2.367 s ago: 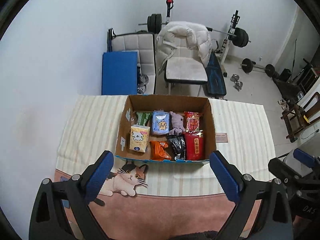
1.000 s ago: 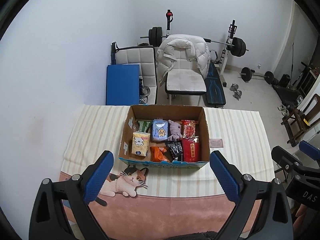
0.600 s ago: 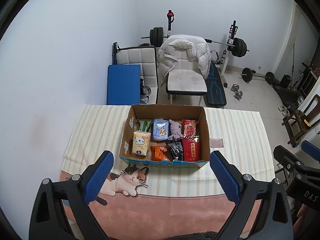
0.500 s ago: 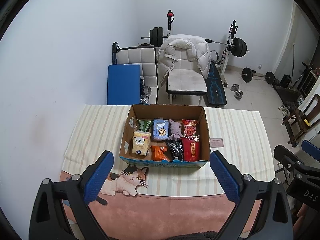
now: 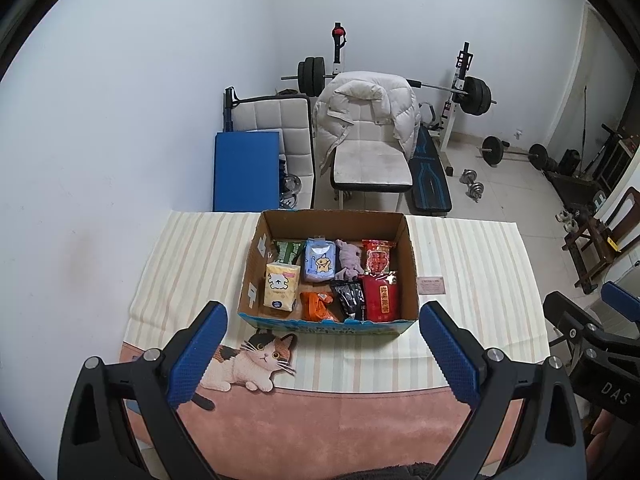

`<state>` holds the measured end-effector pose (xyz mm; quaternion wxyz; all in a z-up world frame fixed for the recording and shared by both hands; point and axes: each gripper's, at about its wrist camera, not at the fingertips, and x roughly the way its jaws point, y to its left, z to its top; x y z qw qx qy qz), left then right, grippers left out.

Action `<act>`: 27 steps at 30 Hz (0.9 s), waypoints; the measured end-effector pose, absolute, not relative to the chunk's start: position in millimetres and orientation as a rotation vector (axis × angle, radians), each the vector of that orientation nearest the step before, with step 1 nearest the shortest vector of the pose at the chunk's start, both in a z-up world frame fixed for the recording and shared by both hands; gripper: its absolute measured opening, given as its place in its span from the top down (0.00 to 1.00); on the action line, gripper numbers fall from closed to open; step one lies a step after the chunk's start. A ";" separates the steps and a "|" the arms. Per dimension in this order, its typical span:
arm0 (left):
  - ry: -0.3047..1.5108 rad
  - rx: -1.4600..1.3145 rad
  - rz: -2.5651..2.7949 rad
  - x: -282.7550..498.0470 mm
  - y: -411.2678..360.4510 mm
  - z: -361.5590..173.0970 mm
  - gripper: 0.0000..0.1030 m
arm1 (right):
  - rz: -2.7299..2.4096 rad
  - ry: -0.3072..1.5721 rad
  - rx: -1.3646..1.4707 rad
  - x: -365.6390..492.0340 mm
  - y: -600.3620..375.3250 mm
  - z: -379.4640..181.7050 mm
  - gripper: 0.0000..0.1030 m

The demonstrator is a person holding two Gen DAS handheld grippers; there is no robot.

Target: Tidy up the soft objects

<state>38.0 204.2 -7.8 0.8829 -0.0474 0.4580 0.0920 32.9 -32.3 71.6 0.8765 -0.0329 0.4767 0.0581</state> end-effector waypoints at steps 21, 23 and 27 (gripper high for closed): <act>0.945 -0.091 0.186 36.9 201.5 -3.6 0.04 | 0.094 0.975 -0.066 27.7 -38.7 78.7 0.00; 0.945 -0.090 0.186 36.7 201.5 -3.6 0.04 | 0.093 0.974 -0.065 27.6 -39.0 78.7 0.00; 0.945 -0.090 0.186 36.3 201.5 -4.0 0.04 | 0.094 0.975 -0.064 27.5 -38.9 78.5 0.00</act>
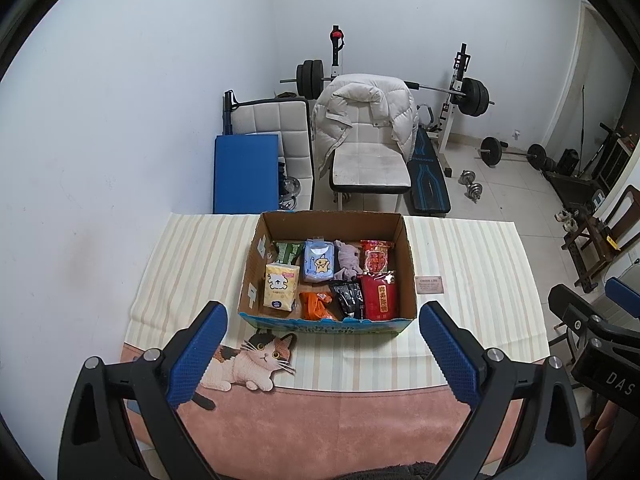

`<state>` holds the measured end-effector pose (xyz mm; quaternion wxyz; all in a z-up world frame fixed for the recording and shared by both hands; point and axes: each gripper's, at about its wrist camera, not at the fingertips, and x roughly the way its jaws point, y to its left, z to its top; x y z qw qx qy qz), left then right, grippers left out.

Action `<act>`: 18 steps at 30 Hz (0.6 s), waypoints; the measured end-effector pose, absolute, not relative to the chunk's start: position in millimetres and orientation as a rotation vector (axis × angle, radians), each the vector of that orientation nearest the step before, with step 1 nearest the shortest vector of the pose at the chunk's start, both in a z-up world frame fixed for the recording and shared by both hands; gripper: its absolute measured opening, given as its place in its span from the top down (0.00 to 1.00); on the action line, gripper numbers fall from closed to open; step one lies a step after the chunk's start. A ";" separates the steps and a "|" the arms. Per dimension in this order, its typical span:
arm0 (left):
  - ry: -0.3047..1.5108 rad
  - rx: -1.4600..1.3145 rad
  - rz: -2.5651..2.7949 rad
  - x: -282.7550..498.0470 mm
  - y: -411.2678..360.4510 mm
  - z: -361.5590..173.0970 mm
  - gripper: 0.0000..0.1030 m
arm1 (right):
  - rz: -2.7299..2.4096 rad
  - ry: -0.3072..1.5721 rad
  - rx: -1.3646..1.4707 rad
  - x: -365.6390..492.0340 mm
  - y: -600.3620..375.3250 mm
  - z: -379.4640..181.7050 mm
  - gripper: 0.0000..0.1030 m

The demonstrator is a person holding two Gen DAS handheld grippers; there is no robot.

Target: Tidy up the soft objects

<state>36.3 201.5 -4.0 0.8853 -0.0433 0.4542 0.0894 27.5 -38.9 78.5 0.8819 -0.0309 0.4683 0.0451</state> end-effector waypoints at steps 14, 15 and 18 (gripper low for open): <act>0.947 -0.087 0.184 34.2 199.5 -3.4 0.04 | 0.089 0.976 -0.059 25.0 -40.8 83.3 0.00; 0.945 -0.086 0.184 33.4 199.2 -3.0 0.04 | 0.088 0.976 -0.058 24.1 -40.8 83.8 0.00; 0.946 -0.086 0.185 33.2 198.7 -3.1 0.04 | 0.088 0.976 -0.058 23.9 -41.5 84.2 0.00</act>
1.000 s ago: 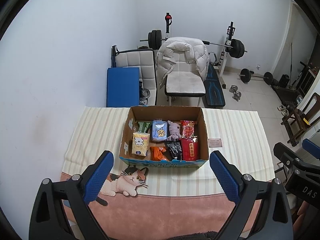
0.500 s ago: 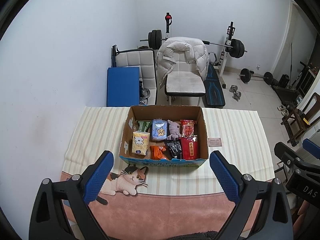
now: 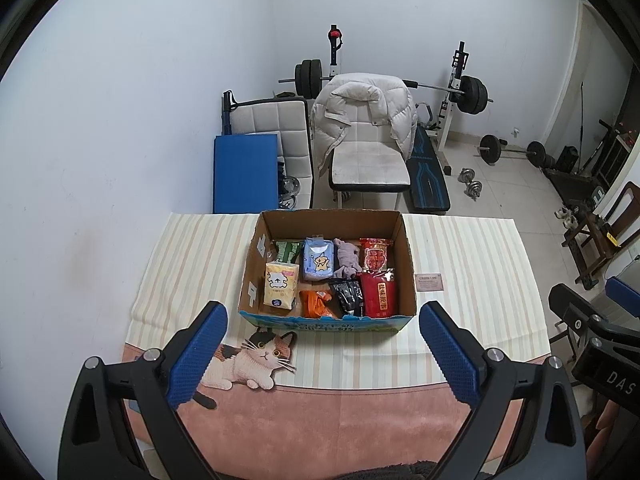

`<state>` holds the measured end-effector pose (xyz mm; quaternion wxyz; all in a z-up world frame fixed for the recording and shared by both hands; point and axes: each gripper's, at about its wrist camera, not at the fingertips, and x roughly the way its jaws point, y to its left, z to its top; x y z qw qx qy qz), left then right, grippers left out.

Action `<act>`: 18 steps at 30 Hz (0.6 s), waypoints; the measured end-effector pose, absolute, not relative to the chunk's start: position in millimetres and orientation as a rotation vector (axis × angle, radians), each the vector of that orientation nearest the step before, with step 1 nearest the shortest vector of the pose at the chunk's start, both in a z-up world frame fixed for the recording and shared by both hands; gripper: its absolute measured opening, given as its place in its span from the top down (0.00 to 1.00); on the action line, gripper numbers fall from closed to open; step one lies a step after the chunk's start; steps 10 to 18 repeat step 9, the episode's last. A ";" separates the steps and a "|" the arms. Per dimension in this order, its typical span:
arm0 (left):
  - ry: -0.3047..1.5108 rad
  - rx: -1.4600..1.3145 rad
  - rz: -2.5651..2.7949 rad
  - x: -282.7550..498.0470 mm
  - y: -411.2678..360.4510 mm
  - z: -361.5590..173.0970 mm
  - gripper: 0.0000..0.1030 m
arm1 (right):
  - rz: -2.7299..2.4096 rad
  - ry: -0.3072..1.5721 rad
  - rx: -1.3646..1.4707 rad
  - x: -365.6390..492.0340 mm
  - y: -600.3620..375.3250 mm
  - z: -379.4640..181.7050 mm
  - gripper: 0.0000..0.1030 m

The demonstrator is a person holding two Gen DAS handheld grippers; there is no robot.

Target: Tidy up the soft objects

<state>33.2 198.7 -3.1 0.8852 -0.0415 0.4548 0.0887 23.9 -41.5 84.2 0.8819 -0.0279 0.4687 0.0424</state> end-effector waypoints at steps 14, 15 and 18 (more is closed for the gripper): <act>0.944 -0.083 0.184 33.2 199.5 -2.8 0.04 | 0.082 0.975 -0.063 22.3 -42.1 84.1 0.00; 0.944 -0.083 0.184 33.2 199.5 -2.8 0.04 | 0.082 0.975 -0.063 22.3 -42.1 84.1 0.00; 0.944 -0.083 0.184 33.2 199.5 -2.8 0.04 | 0.082 0.975 -0.063 22.3 -42.1 84.1 0.00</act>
